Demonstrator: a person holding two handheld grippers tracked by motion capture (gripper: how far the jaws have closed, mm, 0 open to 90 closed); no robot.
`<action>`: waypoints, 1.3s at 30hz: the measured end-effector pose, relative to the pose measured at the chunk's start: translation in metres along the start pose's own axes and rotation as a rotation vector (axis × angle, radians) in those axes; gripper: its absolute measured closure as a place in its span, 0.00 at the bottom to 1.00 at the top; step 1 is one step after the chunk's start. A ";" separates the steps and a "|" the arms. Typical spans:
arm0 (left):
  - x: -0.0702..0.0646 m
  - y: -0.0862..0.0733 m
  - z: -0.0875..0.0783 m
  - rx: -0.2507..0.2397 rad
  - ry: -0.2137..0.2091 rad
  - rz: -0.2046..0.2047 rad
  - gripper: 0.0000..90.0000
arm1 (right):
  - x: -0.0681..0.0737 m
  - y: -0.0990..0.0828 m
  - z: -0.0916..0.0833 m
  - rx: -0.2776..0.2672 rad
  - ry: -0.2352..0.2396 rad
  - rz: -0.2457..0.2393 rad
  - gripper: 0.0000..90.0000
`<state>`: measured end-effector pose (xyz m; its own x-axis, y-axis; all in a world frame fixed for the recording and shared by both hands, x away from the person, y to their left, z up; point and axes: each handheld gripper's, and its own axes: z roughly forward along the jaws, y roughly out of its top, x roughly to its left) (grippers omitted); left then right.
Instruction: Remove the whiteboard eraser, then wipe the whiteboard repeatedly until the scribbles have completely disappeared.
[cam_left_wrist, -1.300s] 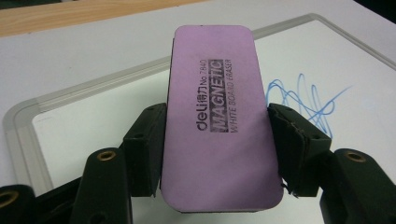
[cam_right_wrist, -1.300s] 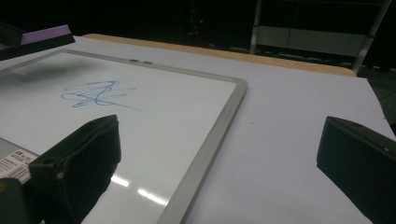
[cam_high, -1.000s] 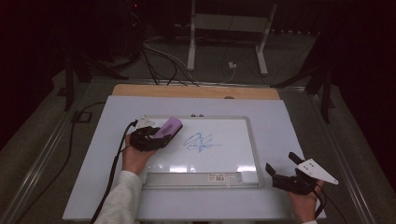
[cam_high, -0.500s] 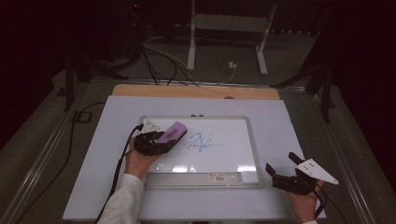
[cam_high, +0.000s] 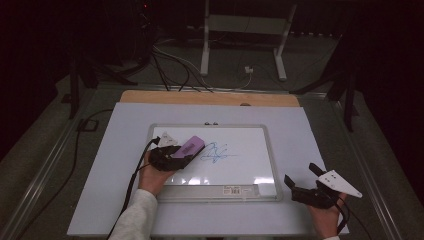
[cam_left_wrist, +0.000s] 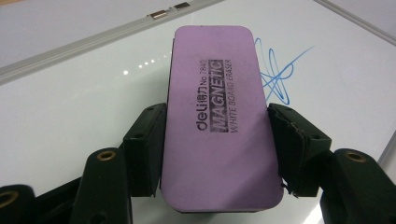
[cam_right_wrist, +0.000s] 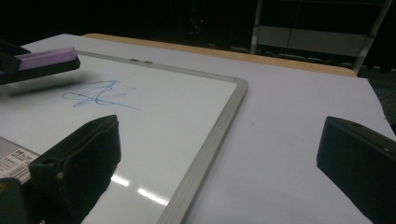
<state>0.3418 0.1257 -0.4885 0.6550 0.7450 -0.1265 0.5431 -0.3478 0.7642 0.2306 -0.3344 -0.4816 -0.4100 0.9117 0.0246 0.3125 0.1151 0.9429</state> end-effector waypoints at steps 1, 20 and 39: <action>-0.001 0.000 0.001 0.002 -0.002 0.002 0.46 | 0.000 0.000 0.000 0.000 0.000 0.000 0.00; -0.011 -0.006 0.019 0.036 -0.008 0.032 0.46 | 0.000 0.000 0.000 0.001 -0.001 -0.001 0.00; -0.016 -0.005 0.027 0.037 0.015 0.043 0.30 | 0.000 0.000 0.001 0.003 -0.003 -0.004 0.00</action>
<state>0.3424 0.1000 -0.5070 0.6704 0.7372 -0.0841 0.5336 -0.4003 0.7450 0.2310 -0.3345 -0.4820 -0.4084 0.9126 0.0195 0.3137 0.1203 0.9419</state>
